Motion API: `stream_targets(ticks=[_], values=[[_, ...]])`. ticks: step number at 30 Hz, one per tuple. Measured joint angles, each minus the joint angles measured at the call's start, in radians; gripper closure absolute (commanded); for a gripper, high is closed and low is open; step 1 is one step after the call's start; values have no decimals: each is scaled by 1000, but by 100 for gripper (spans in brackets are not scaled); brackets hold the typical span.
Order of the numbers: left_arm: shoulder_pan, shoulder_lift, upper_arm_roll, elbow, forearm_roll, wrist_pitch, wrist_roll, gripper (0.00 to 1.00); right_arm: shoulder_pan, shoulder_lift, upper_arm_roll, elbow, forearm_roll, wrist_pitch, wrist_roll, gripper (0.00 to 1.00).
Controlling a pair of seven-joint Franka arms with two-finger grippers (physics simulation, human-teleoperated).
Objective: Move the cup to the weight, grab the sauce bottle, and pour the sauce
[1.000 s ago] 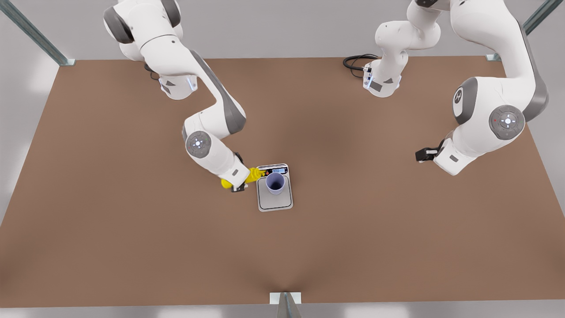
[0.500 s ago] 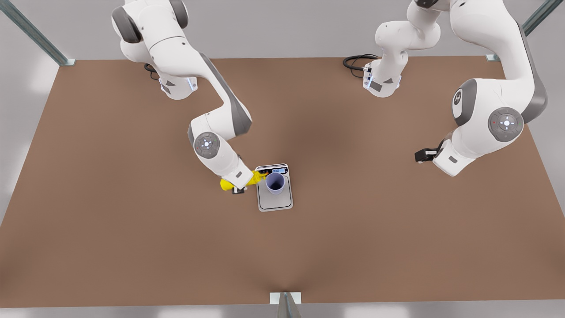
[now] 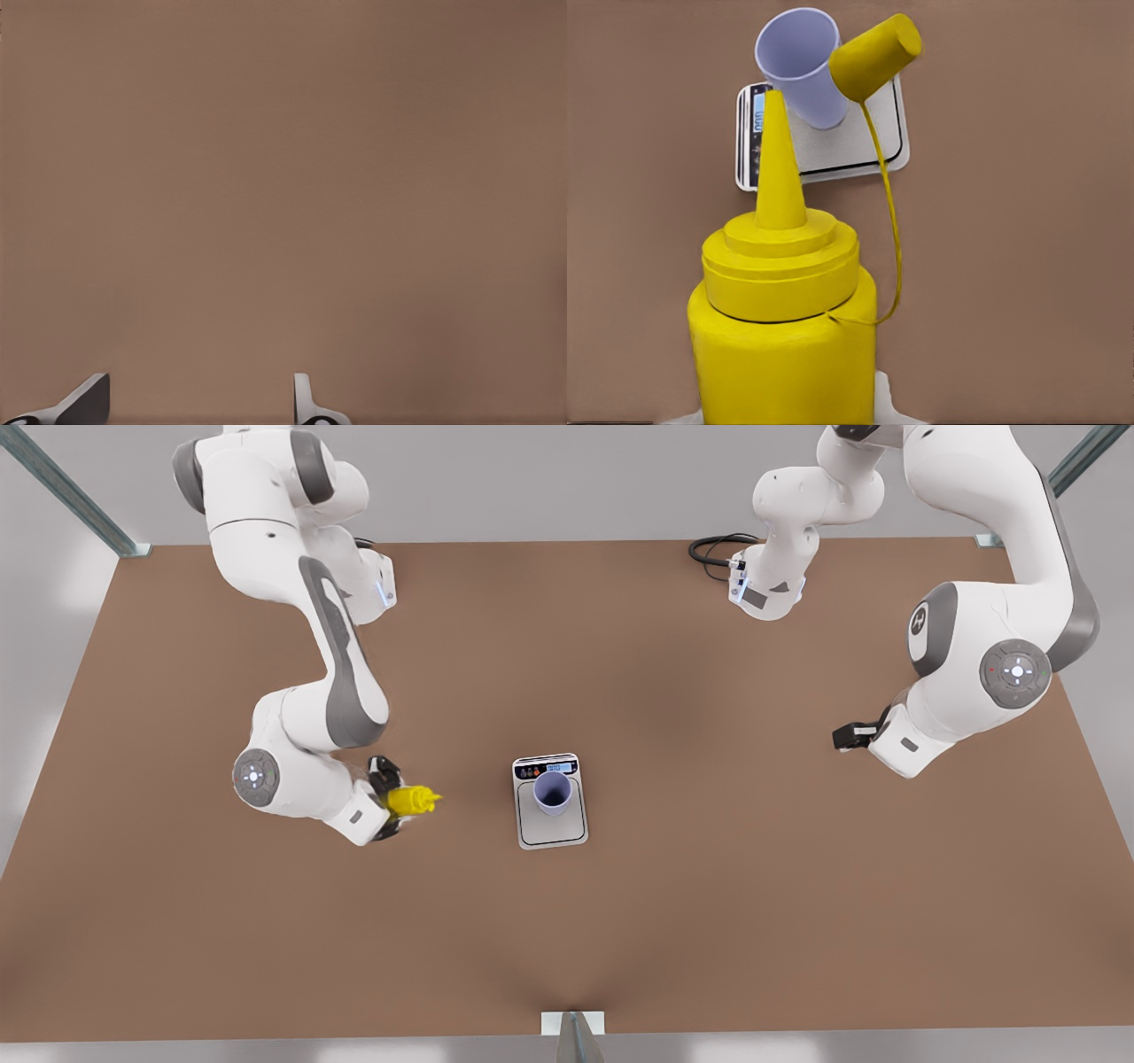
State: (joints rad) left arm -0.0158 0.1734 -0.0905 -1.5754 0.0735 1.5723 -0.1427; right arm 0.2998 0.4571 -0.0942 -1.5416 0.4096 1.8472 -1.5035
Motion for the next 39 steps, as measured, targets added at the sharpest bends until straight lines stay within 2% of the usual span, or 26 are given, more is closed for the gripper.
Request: stream_targets(ticks=[1,5,8,12,21,30,39], values=[[0,0,0,0,0,0,0,0,-94,0,81,-1,0,0,-9,42],[-1,0,0,0,1,0,0,0,-352,2,279,-5,14,-22,-78,42],[-1,0,0,0,1,0,0,0,-446,4,334,-15,15,-51,-116,42],[-3,-1,-2,0,1,0,0,0,-520,8,361,-24,18,-75,-139,42],[-3,0,-2,0,2,1,0,0,-605,30,361,-35,76,-115,-238,43],[-3,0,-2,0,2,1,0,0,-663,161,361,-34,336,-149,-425,43],[-4,-3,-2,0,2,-3,0,0,-723,243,361,-32,489,-197,-567,42]])
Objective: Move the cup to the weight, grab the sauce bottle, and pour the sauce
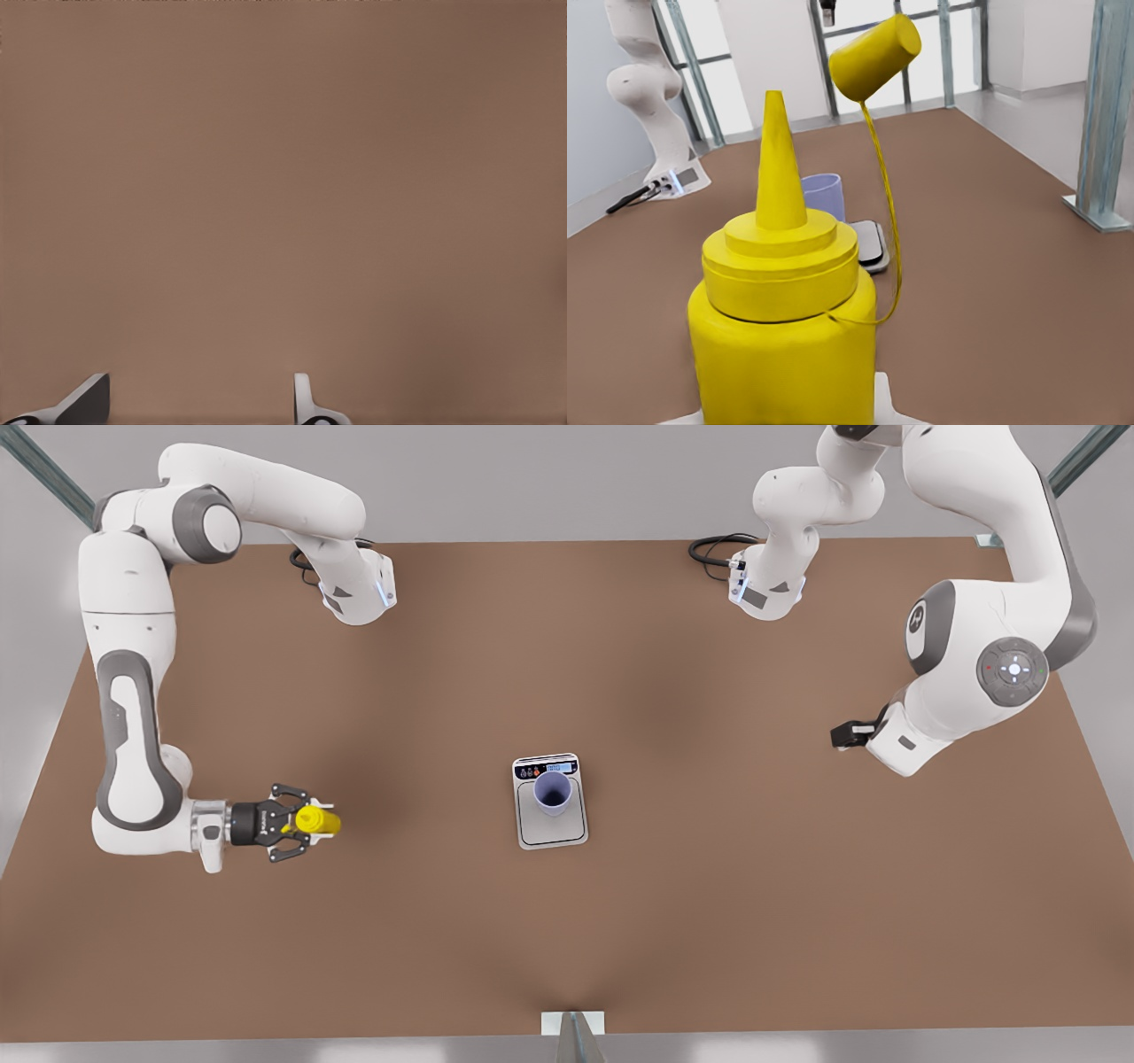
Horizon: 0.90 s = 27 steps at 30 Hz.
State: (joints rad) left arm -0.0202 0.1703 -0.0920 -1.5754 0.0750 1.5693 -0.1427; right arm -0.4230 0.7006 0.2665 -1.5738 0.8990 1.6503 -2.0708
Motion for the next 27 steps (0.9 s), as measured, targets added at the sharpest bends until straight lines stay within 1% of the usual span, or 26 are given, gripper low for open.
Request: stream_targets(ticks=[5,10,27], values=[[0,0,0,0,0,0,0,0,-13,11,-1,6,3,-6,-66,42],[0,0,0,0,0,2,0,0,-19,53,-1,15,0,-2,-113,42],[-1,0,-1,0,1,0,1,0,-20,138,-9,28,-13,0,-181,41]])
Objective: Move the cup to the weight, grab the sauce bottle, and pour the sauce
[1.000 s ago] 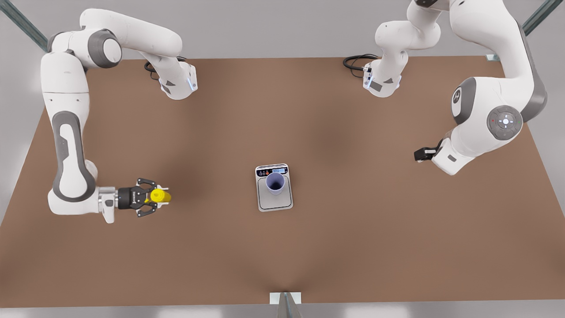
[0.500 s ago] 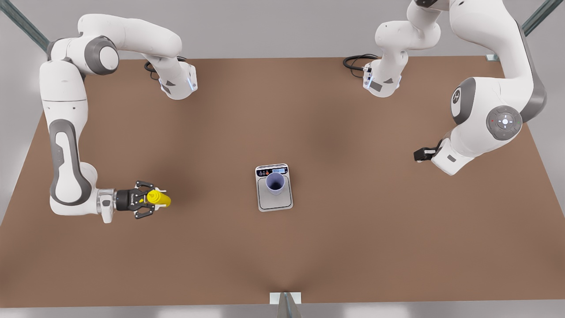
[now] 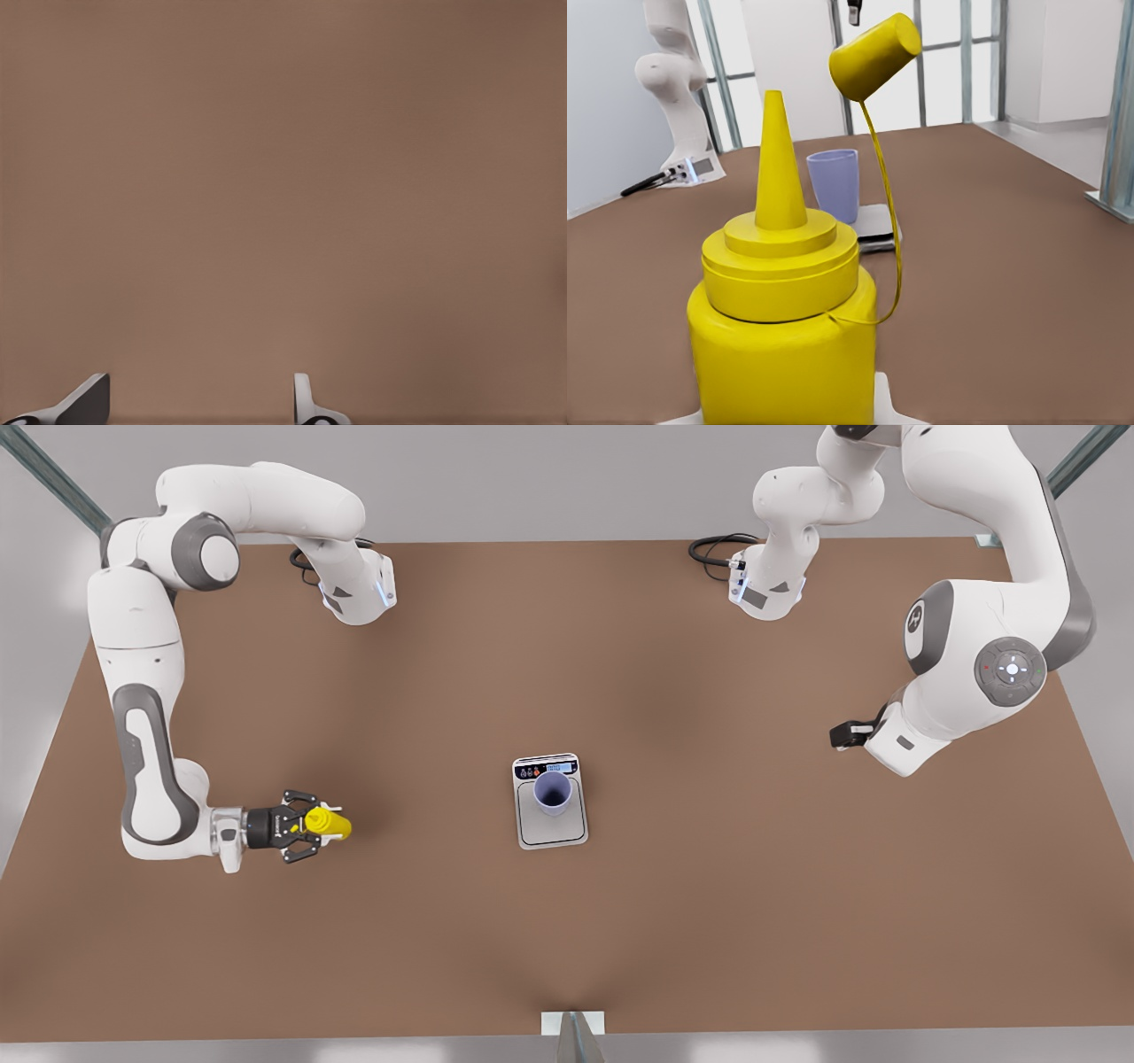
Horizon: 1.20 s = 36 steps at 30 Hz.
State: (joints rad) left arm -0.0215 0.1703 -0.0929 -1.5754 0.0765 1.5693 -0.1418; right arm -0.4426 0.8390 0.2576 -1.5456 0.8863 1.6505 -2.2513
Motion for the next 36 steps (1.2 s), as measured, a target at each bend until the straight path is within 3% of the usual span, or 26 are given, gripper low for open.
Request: stream_targets(ticks=[34,35,36], values=[[0,0,1,-2,0,-9,-1,0,1,68,-21,15,-3,9,-59,41],[1,0,0,-2,0,-9,-1,0,2,69,-22,15,-3,9,-59,40],[0,0,0,-2,0,-9,-1,0,2,69,-26,15,-3,9,-52,29]])
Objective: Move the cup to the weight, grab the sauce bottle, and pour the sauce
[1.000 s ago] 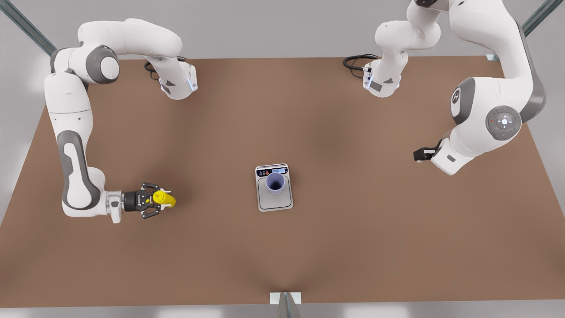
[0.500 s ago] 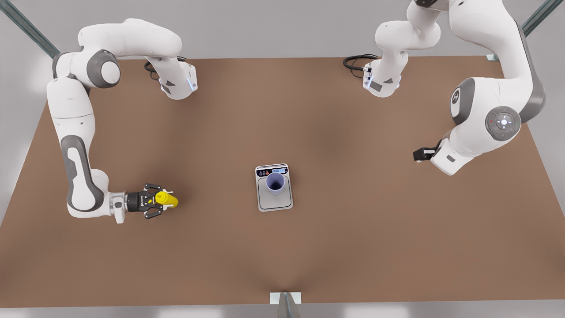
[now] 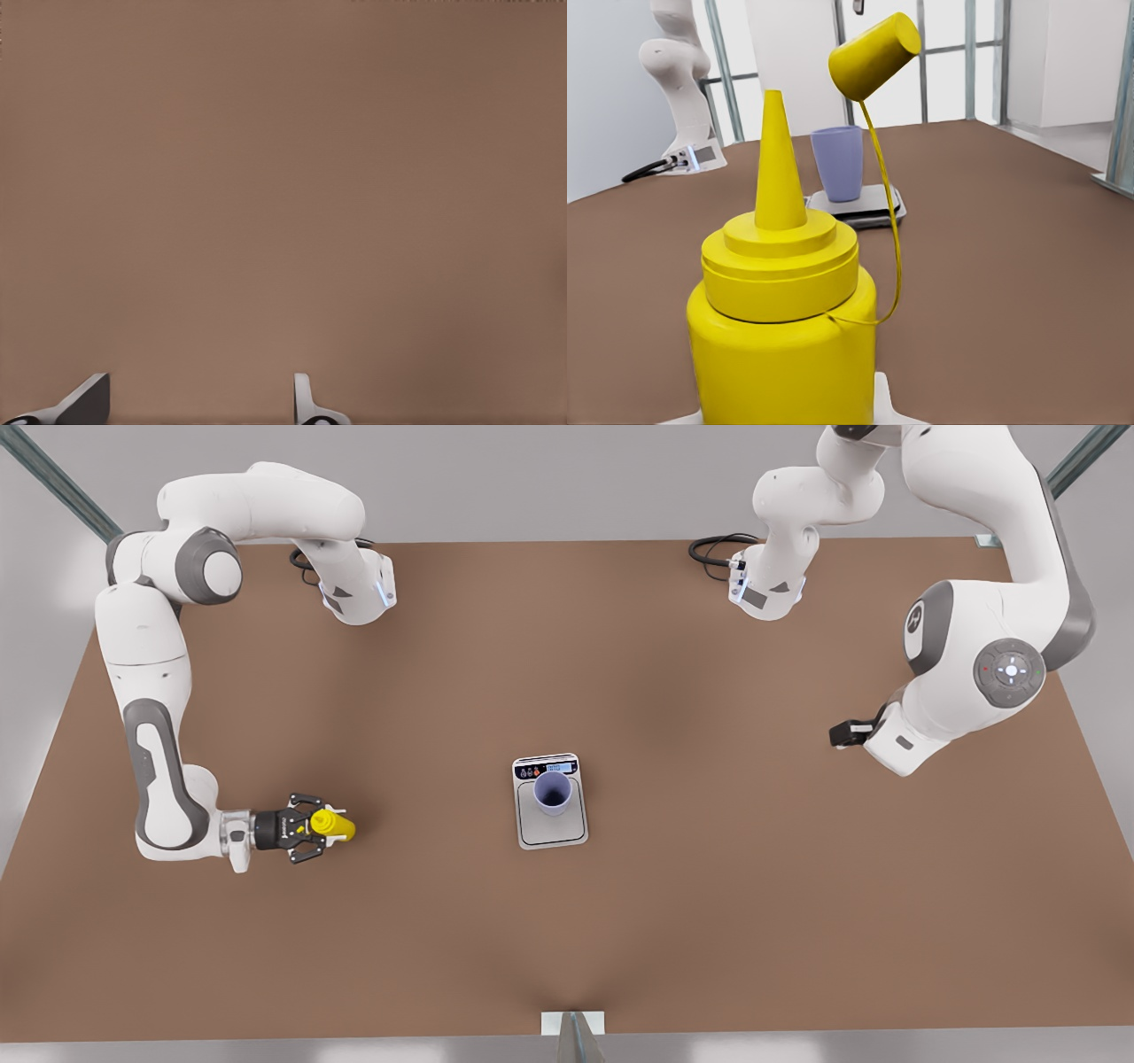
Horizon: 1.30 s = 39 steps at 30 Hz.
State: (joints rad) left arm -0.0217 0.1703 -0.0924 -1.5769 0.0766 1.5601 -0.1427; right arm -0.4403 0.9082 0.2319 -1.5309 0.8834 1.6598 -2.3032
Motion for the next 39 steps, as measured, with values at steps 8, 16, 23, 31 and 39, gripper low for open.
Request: stream_targets(ticks=[8,16,23,31,39], values=[[0,0,-1,0,0,-8,0,0,3,0,-2,0,0,-1,11,0],[-1,-1,-1,0,0,-9,-3,0,3,0,-2,0,-4,0,10,0],[-1,-2,-1,0,0,-9,-3,0,3,0,-2,0,-4,0,10,0],[-3,-2,-4,2,0,-9,-3,0,3,0,-2,0,-4,0,11,0],[-3,-2,-6,2,0,-9,-3,0,3,0,-2,0,-9,0,10,0]])
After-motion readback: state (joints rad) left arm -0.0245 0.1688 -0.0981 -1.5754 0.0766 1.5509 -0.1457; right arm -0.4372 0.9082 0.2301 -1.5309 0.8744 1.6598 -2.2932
